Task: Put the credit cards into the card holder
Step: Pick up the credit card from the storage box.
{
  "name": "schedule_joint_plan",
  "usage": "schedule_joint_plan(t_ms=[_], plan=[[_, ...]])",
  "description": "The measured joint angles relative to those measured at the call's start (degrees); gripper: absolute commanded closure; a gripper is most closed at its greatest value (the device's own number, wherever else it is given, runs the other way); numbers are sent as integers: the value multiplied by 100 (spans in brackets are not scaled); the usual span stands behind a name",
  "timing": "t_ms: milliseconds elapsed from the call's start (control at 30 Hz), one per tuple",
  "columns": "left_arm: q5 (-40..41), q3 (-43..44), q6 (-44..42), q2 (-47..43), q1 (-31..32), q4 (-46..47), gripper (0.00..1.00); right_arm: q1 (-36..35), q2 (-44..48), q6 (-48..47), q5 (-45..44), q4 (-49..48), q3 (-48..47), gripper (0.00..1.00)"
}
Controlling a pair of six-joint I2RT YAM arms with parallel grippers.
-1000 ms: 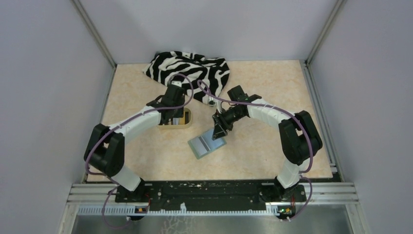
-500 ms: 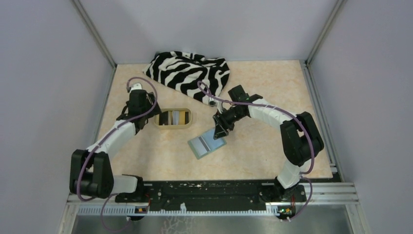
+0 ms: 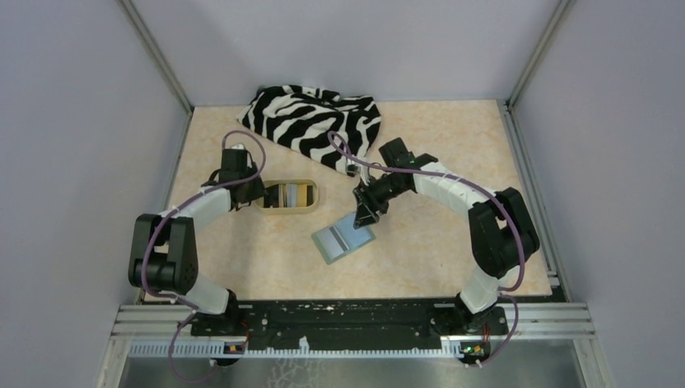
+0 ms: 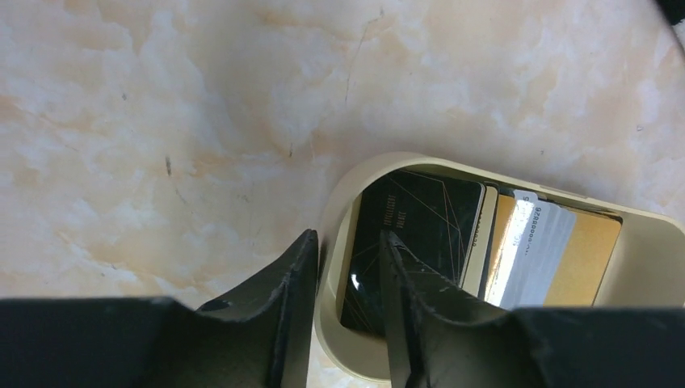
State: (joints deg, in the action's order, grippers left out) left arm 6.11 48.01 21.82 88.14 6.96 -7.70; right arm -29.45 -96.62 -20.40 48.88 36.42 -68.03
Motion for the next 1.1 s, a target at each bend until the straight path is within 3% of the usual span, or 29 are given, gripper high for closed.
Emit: schedule_joint_plan(t_ms=[200,367,533,700,1100], plan=[[-144,-31,184,37,-22,-118,75,0,-133,28,168,264,-776,47],[-472,-535,575,-293,-20,28,87,-46,-479,723,262,-326,-1211,47],[-584,-1047,1154,-761,101,52,87,-210,-968,1506,129,-820,-1484,46],[-535,-1410,1746,-1196,662,-11,86,-411,-1228,2094,-138,-1049,-1567,44],[46,-1263,2691,-1250,1746,-498,83,-645,-1239,2815,-1207,-1528,-1458,39]])
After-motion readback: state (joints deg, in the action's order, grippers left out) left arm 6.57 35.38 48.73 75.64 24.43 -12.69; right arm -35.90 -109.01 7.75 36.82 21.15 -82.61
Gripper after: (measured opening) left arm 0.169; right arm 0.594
